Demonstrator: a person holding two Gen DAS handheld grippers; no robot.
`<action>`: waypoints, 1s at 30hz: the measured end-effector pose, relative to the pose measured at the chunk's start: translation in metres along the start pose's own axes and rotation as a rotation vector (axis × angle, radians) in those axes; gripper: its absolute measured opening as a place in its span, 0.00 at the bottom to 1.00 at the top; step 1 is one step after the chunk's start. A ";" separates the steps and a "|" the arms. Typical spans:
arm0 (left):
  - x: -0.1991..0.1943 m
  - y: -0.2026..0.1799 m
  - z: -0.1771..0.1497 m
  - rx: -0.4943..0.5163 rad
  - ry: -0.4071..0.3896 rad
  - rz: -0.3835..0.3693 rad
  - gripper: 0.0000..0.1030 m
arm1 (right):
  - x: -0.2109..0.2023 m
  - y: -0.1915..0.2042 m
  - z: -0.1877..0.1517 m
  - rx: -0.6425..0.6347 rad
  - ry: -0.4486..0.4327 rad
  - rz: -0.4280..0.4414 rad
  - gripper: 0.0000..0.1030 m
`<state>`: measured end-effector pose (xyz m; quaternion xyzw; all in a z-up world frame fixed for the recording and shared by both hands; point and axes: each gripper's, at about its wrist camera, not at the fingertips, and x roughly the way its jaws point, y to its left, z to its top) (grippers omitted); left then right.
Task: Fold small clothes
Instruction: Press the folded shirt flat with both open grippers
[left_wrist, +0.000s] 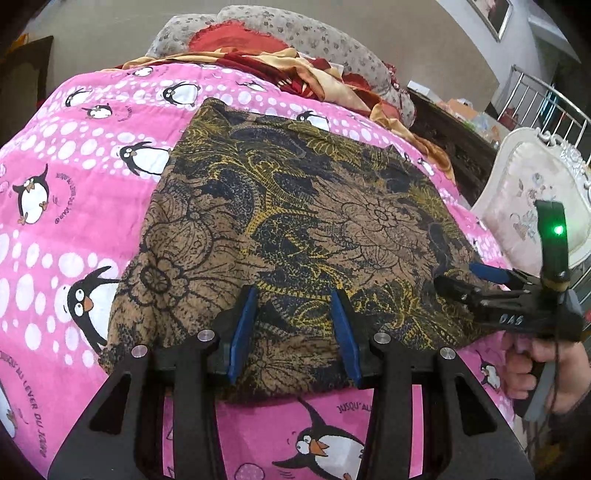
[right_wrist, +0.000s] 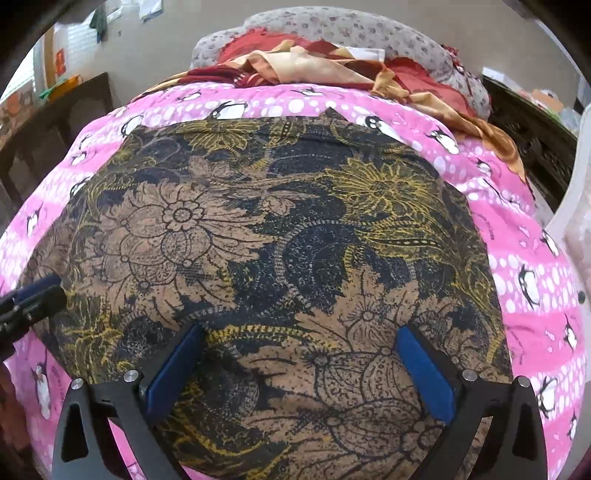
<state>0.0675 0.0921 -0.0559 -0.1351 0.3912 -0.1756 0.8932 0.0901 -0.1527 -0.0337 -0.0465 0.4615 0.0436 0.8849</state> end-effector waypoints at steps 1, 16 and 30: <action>0.000 0.002 0.000 -0.009 -0.002 -0.010 0.40 | -0.008 0.001 0.002 0.023 -0.010 0.008 1.00; -0.002 0.007 -0.001 -0.035 -0.006 -0.045 0.40 | -0.028 0.027 -0.008 -0.072 -0.082 0.041 1.00; -0.002 0.002 0.002 -0.042 0.007 -0.037 0.47 | 0.014 -0.020 0.012 0.077 -0.098 0.003 1.00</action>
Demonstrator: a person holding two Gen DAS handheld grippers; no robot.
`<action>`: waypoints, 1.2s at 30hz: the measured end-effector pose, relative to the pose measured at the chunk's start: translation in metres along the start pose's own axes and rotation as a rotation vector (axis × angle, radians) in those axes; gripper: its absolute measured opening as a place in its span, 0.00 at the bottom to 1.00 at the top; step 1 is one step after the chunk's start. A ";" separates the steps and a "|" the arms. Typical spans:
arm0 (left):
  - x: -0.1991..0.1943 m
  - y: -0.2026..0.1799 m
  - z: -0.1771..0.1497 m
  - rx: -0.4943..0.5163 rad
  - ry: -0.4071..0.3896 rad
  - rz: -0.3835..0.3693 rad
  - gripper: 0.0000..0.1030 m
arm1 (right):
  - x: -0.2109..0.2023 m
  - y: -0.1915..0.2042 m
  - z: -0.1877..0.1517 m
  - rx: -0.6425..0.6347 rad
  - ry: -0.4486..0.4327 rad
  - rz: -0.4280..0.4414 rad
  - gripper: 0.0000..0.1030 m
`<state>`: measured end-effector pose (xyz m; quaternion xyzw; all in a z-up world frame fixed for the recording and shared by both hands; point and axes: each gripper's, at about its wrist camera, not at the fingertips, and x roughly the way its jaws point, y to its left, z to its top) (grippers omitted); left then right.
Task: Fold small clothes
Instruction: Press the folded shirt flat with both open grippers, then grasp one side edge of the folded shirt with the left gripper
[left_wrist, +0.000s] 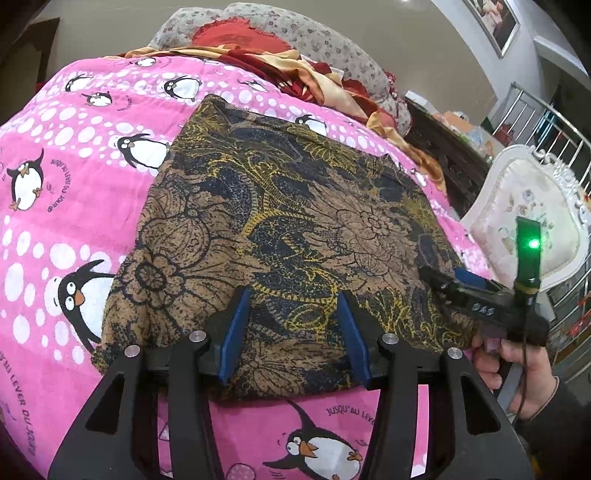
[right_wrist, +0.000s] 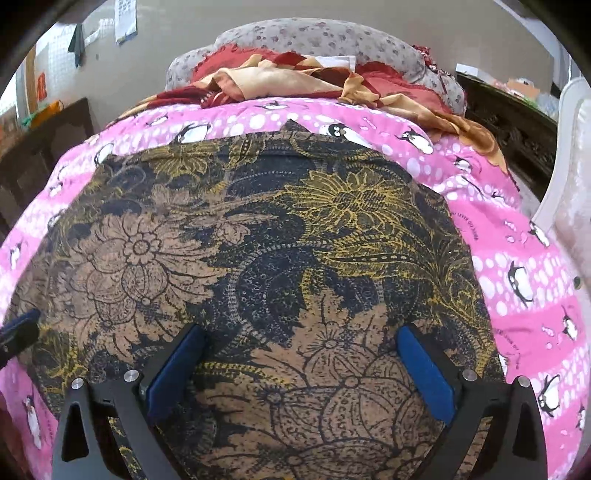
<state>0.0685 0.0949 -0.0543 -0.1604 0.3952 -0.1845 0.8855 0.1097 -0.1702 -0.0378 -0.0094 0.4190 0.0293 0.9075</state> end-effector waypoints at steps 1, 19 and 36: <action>0.001 -0.003 0.000 0.012 0.004 0.018 0.49 | -0.002 -0.002 0.000 0.010 -0.005 0.012 1.00; 0.020 -0.040 -0.003 0.162 0.040 0.220 0.70 | -0.001 -0.002 -0.004 0.006 -0.014 0.008 1.00; -0.031 -0.010 -0.023 -0.080 0.012 0.000 0.70 | -0.002 -0.003 -0.004 0.008 -0.017 0.012 1.00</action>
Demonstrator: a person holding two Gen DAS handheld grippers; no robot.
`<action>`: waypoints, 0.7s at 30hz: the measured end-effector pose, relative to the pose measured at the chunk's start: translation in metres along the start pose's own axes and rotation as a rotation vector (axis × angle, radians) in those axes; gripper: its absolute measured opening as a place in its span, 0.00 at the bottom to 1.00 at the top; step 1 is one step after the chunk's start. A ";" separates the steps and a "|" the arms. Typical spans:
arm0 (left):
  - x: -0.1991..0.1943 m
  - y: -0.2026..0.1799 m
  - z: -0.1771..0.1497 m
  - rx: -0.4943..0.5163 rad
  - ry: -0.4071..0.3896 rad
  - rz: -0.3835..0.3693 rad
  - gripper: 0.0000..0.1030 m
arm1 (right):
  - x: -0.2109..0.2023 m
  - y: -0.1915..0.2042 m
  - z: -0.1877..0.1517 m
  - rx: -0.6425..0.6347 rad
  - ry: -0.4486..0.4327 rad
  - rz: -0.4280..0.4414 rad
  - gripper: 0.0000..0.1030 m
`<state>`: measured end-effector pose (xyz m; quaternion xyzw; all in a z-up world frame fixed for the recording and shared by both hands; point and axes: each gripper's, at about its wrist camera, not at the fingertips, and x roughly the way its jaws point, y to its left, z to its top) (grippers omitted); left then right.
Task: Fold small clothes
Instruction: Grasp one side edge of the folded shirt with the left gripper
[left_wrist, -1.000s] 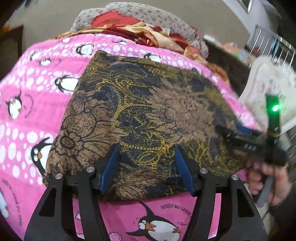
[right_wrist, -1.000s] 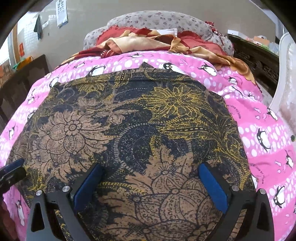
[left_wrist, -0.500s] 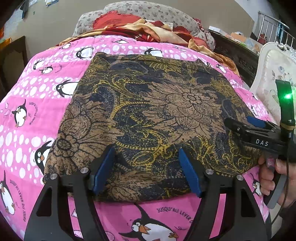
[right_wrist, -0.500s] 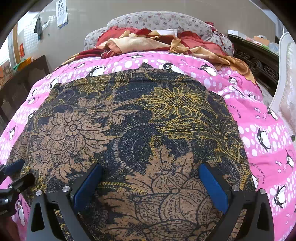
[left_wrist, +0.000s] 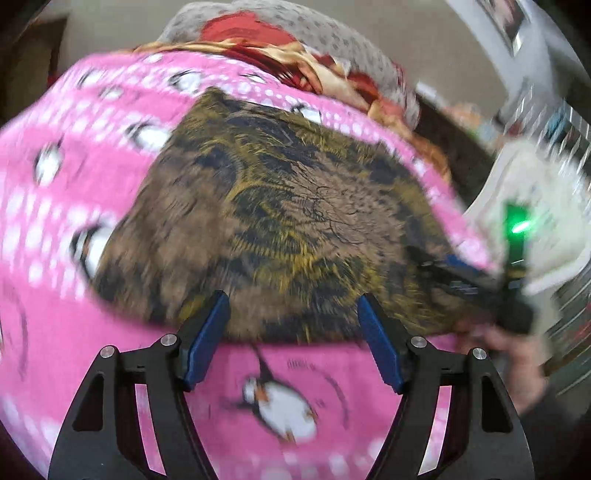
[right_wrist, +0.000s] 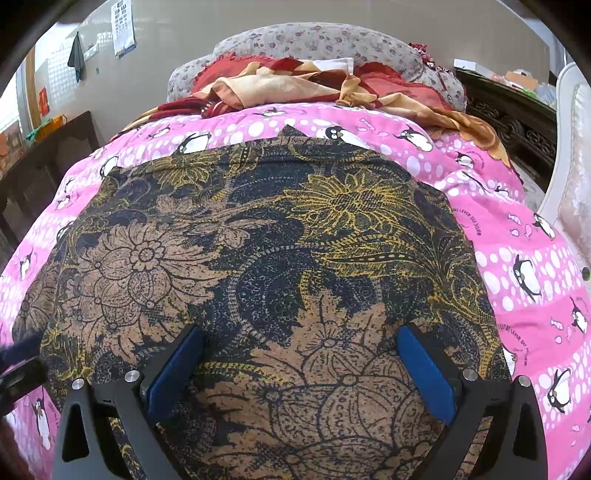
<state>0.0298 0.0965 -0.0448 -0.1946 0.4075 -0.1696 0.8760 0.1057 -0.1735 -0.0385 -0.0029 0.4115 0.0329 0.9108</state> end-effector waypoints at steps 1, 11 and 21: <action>-0.011 0.010 -0.007 -0.049 -0.024 -0.034 0.70 | 0.000 0.000 0.000 0.001 -0.001 0.001 1.00; -0.006 0.060 -0.001 -0.416 -0.069 -0.176 0.70 | -0.001 0.000 0.000 0.004 -0.003 0.006 1.00; -0.005 0.048 0.024 -0.350 -0.090 -0.296 0.71 | -0.001 0.000 0.000 0.005 -0.003 0.007 1.00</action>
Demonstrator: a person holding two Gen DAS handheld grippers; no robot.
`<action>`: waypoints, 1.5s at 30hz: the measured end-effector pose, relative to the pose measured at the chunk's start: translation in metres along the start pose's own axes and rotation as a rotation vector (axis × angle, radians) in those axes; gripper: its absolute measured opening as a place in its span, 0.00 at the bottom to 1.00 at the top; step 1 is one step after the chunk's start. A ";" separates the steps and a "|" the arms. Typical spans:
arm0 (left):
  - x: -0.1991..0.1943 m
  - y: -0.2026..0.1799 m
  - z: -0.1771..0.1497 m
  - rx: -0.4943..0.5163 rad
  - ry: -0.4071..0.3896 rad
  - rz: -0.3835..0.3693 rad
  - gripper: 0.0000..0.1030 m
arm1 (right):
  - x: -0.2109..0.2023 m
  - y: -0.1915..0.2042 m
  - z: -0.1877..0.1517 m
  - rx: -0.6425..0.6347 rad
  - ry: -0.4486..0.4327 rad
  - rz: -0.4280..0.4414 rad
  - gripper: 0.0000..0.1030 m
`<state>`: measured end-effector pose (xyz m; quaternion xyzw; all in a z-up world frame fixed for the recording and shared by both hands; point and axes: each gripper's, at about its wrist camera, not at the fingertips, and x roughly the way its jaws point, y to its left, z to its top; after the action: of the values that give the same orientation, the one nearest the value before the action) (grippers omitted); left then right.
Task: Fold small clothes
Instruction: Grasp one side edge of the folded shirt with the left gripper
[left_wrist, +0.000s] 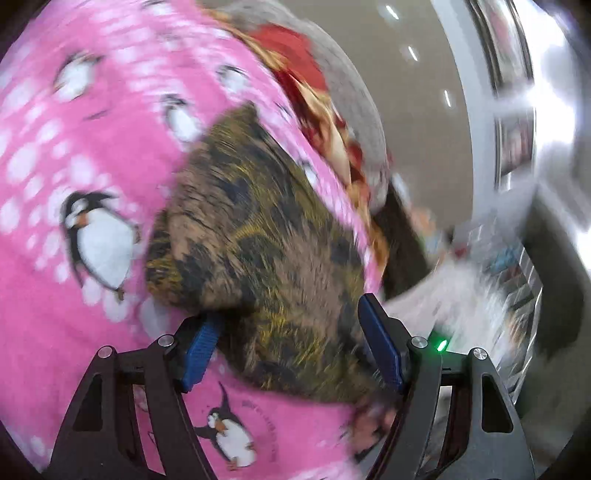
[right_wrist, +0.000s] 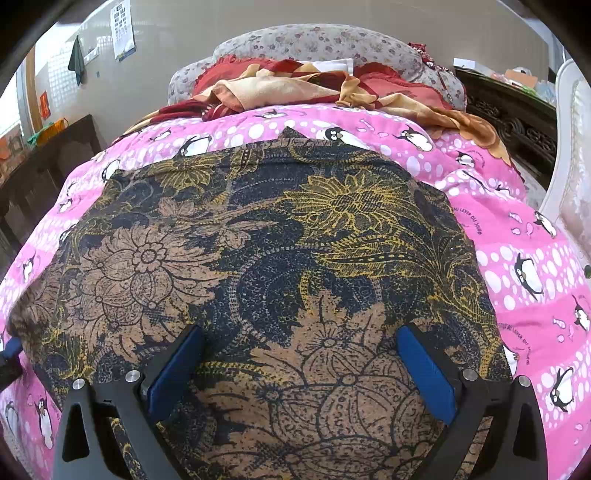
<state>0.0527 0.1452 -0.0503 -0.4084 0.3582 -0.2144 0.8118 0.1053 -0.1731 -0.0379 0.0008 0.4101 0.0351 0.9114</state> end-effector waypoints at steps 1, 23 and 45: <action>-0.001 0.001 0.003 0.022 -0.001 0.029 0.71 | 0.000 0.000 0.000 0.000 0.000 0.000 1.00; 0.003 0.028 0.024 -0.209 -0.015 0.138 0.73 | 0.001 0.001 0.001 -0.010 0.007 -0.015 1.00; 0.016 -0.055 -0.014 0.551 -0.297 0.466 0.14 | 0.007 0.128 0.152 -0.242 0.147 0.516 1.00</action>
<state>0.0494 0.0965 -0.0177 -0.1093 0.2488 -0.0511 0.9610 0.2151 -0.0408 0.0615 -0.0061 0.4541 0.3145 0.8336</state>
